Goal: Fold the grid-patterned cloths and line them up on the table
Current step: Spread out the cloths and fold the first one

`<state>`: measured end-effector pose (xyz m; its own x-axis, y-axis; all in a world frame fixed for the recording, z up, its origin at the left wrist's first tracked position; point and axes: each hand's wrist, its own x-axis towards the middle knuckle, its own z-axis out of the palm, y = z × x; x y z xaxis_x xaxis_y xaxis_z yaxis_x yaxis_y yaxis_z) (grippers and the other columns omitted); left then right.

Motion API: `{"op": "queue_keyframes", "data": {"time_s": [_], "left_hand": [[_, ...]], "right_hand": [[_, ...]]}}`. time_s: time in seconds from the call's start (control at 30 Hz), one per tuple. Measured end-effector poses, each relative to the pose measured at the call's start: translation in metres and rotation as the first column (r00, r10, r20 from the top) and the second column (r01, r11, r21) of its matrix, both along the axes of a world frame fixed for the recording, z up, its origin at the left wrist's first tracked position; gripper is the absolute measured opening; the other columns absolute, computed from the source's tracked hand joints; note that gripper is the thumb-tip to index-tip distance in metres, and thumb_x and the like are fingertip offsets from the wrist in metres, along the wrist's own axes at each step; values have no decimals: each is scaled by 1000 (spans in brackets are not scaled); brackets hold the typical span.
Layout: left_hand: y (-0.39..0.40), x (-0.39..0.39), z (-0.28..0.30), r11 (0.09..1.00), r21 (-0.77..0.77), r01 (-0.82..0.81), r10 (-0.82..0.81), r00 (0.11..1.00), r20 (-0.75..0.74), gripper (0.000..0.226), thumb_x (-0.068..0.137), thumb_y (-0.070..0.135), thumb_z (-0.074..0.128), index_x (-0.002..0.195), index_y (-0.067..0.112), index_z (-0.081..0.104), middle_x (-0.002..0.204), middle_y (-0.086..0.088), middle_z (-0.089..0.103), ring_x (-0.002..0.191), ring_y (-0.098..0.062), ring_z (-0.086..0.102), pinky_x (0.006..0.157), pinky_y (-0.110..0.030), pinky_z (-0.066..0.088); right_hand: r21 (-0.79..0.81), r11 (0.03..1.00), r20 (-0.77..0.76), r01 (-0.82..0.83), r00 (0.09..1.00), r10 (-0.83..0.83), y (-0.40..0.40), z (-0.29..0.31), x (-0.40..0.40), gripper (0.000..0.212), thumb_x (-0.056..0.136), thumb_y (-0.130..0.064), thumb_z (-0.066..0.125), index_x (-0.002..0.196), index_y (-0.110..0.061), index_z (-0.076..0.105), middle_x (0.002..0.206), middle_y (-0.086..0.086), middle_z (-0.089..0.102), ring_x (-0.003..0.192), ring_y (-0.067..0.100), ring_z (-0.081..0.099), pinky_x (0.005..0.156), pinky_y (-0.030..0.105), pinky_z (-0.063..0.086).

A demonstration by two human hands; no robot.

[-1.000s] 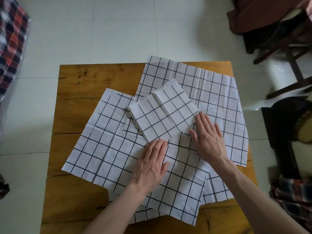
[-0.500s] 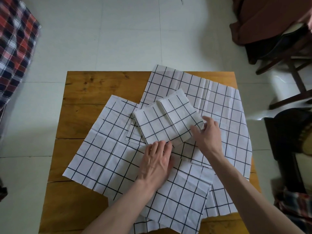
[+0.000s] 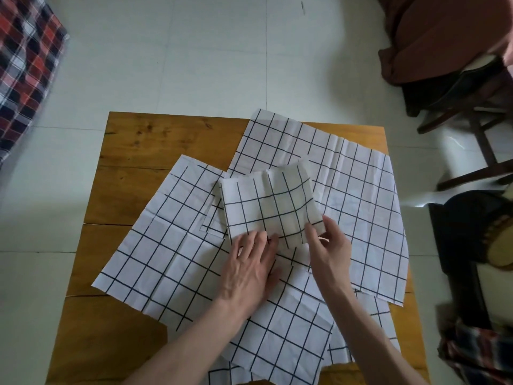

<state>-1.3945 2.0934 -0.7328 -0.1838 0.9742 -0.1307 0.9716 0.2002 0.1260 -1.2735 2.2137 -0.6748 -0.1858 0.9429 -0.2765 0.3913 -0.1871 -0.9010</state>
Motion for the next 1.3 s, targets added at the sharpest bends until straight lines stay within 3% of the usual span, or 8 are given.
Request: {"op": "queue_keyframes", "data": {"time_s": [0.2, 0.33, 0.47, 0.67, 0.93, 1.1, 1.2, 1.3], "left_hand": [[-5, 0, 11, 985, 146, -92, 67, 983, 174, 57, 108, 43, 39, 151, 6, 48, 142, -14, 56, 135, -32, 52, 116, -51, 41], [-11, -8, 18, 943, 102, -317, 304, 944, 131, 59, 98, 37, 66, 146, 8, 46, 137, -12, 58, 124, -29, 53, 107, -44, 47], [-18, -16, 21, 882, 105, -458, 405, 854, 327, 57, 98, 28, 56, 148, 7, 39, 139, -12, 58, 127, -28, 53, 110, -42, 47], [-22, -22, 24, 878, 127, -462, 372, 825, 426, 71, 94, 14, 68, 156, 10, 34, 142, -8, 58, 130, -23, 53, 112, -39, 45], [-28, -25, 24, 927, 68, -368, 331, 892, 306, 68, 84, 16, 50, 152, 9, 47, 146, -6, 51, 128, -26, 52, 112, -43, 44], [-23, -26, 21, 912, 109, -395, 348, 887, 305, 48, 104, 40, 42, 138, 9, 56, 136, -8, 54, 119, -25, 54, 103, -42, 48], [-21, -25, 20, 894, 106, -436, 390, 872, 295, 52, 88, -3, 47, 137, 11, 55, 140, -12, 46, 124, -30, 53, 105, -42, 49], [-18, -23, 23, 886, 110, -451, 403, 864, 301, 67, 76, -15, 41, 136, 12, 56, 145, -13, 43, 129, -30, 50, 106, -40, 47]], "right_hand": [[220, 959, 114, -180, 981, 158, -29, -8, -11, 18, 105, -22, 63, 115, -25, 77, 111, -10, 64, 109, 13, 62, 89, 33, 53], [295, 881, 159, -369, 928, 336, -39, -26, -22, 37, 104, -14, 62, 135, -33, 69, 146, -9, 58, 135, 16, 56, 104, 39, 53], [335, 790, 266, -513, 856, 443, -48, -43, -29, 37, 106, -19, 59, 141, -28, 65, 154, -5, 55, 152, 15, 38, 115, 49, 45], [404, 658, 406, -636, 769, 494, -53, -47, -34, 34, 102, -16, 66, 136, -22, 68, 148, -6, 58, 148, 1, 30, 123, 24, 25], [213, 672, 450, -709, 682, 577, -48, -39, -31, 62, 111, -55, 16, 154, -24, 49, 160, -14, 44, 154, 2, 27, 125, 35, 27], [313, 757, 467, -573, 787, 403, -22, -34, -38, 41, 110, -33, 46, 147, -17, 56, 148, -1, 55, 136, 16, 50, 112, 37, 44], [150, 906, 377, -395, 870, 317, -2, -25, -53, 51, 105, -27, 58, 153, -17, 44, 138, -1, 53, 115, 13, 61, 101, 37, 52], [-34, 951, 343, -307, 890, 300, 13, -14, -65, 55, 100, -25, 64, 150, -20, 45, 117, -5, 64, 87, 4, 66, 76, 30, 55]]}}
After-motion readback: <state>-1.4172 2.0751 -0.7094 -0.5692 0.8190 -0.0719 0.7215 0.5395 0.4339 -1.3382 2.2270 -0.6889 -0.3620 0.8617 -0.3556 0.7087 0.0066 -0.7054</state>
